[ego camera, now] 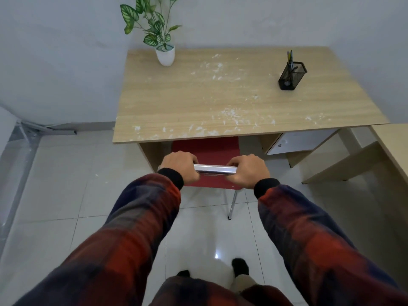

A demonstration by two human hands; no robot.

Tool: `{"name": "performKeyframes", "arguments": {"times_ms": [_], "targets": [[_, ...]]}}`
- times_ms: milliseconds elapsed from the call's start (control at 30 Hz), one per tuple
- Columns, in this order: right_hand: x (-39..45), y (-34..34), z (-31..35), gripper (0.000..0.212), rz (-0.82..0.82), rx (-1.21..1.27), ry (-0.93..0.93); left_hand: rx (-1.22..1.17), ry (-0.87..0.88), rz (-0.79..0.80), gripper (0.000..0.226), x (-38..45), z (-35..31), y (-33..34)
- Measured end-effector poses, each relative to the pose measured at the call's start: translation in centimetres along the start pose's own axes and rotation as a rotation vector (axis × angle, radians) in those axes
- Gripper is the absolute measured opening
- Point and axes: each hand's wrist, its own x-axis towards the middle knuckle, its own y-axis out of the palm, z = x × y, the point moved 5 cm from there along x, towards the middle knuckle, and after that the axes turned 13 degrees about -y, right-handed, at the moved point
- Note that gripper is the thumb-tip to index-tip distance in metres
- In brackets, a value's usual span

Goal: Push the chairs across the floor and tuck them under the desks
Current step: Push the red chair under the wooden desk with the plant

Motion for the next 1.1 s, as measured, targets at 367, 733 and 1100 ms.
{"name": "performKeyframes", "arguments": {"times_ms": [367, 733, 1100], "targets": [[0.3, -2.3, -6.1, 0.029, 0.031, -0.006, -0.089, -0.137, 0.065, 0.052, 0.035, -0.1, -5.1, 0.8], [-0.7, -2.8, -7.4, 0.048, 0.060, -0.028, -0.144, -0.069, -0.101, 0.081, 0.033, -1.8, -5.8, 1.7], [-2.3, -1.4, -5.6, 0.050, 0.077, -0.019, -0.156, -0.135, -0.126, 0.128, 0.034, -4.1, -4.1, 2.6]]}}
